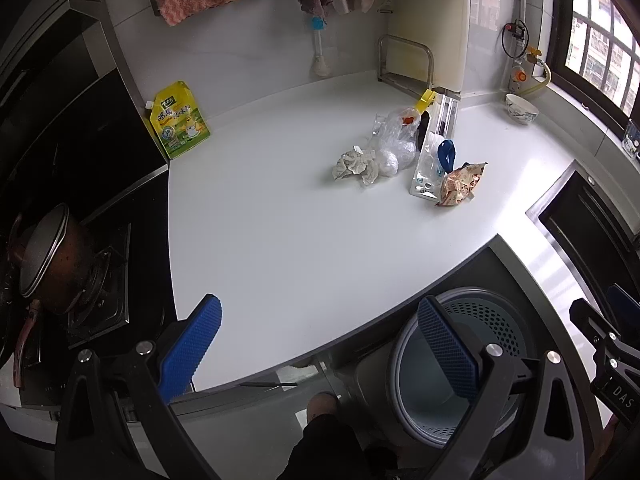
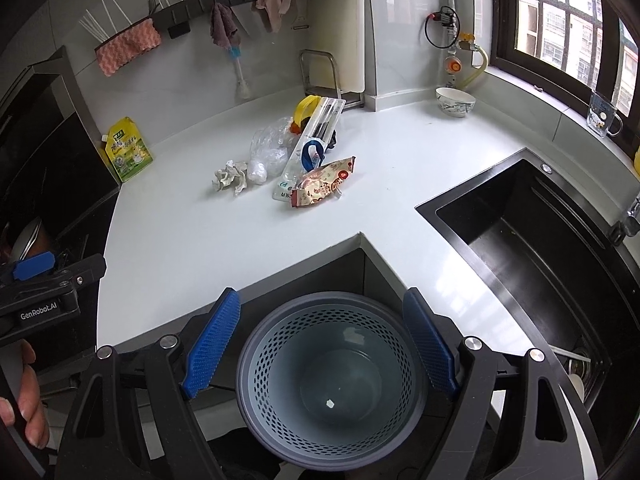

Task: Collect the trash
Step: 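Grasp the crumpled paper with the left gripper while the right gripper grasps the snack bag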

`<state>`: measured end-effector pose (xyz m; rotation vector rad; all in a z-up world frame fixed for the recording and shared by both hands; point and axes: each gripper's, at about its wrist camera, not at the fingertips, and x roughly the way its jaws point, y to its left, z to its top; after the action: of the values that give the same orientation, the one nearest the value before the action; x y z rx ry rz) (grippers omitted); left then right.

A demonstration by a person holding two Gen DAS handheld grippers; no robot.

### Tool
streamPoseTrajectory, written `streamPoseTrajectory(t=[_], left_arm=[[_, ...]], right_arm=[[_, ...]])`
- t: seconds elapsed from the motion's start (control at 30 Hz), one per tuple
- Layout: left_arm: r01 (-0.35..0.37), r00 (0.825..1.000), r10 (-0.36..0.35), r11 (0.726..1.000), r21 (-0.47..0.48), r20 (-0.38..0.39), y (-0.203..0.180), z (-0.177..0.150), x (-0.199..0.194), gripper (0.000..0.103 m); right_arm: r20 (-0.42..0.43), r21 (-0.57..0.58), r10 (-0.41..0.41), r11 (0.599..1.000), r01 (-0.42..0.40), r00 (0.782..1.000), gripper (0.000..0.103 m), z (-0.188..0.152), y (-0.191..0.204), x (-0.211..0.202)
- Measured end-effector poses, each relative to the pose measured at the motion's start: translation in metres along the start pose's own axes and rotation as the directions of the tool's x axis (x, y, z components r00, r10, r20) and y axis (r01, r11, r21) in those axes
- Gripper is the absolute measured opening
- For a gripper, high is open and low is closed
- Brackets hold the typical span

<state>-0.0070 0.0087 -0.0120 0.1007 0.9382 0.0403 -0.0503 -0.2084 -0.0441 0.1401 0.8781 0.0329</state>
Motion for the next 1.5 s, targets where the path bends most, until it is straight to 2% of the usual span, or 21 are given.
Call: streamPoseTrajectory(t=[0.17, 0.33, 0.57, 0.77, 0.93, 1.13, 1.27, 1.5], left_arm=[[0.025, 0.999, -0.026, 0.999, 0.028, 0.036, 0.009, 0.027, 0.029, 0.097], [0.089, 0.995, -0.093, 0.990, 0.107, 0.032, 0.013, 0.066, 0.081, 0.097], [0.192, 0.981, -0.196, 0.956, 0.221, -0.004, 0.002, 0.110, 0.161, 0.097], [0.259, 0.965, -0.263, 0.924, 0.282, -0.024, -0.007, 0.135, 0.207, 0.097], [0.309, 0.949, -0.314, 0.900, 0.307, -0.034, -0.013, 0.149, 0.230, 0.097], [0.338, 0.940, -0.338, 0.889, 0.310, -0.056, -0.021, 0.156, 0.253, 0.097], [0.367, 0.929, -0.364, 0.876, 0.312, -0.071, -0.022, 0.157, 0.260, 0.097], [0.384, 0.923, -0.371, 0.877, 0.288, -0.100, -0.021, 0.153, 0.272, 0.097]], right_arm=[[-0.060, -0.019, -0.062, 0.998, 0.061, 0.996, 0.084, 0.016, 0.010, 0.032], [-0.067, 0.140, -0.018, 0.990, 0.027, 0.998, 0.084, 0.037, 0.005, 0.066], [-0.110, 0.273, -0.118, 0.951, 0.144, 0.987, 0.084, 0.066, 0.000, 0.128], [-0.135, 0.333, -0.140, 0.926, 0.178, 0.981, 0.084, 0.089, 0.001, 0.182], [-0.158, 0.348, -0.150, 0.917, 0.197, 0.976, 0.084, 0.105, 0.007, 0.218], [-0.207, 0.370, -0.189, 0.893, 0.256, 0.960, 0.084, 0.114, 0.004, 0.252], [-0.231, 0.368, -0.208, 0.886, 0.283, 0.950, 0.084, 0.116, 0.001, 0.265], [-0.233, 0.353, -0.222, 0.888, 0.295, 0.947, 0.083, 0.112, 0.000, 0.268]])
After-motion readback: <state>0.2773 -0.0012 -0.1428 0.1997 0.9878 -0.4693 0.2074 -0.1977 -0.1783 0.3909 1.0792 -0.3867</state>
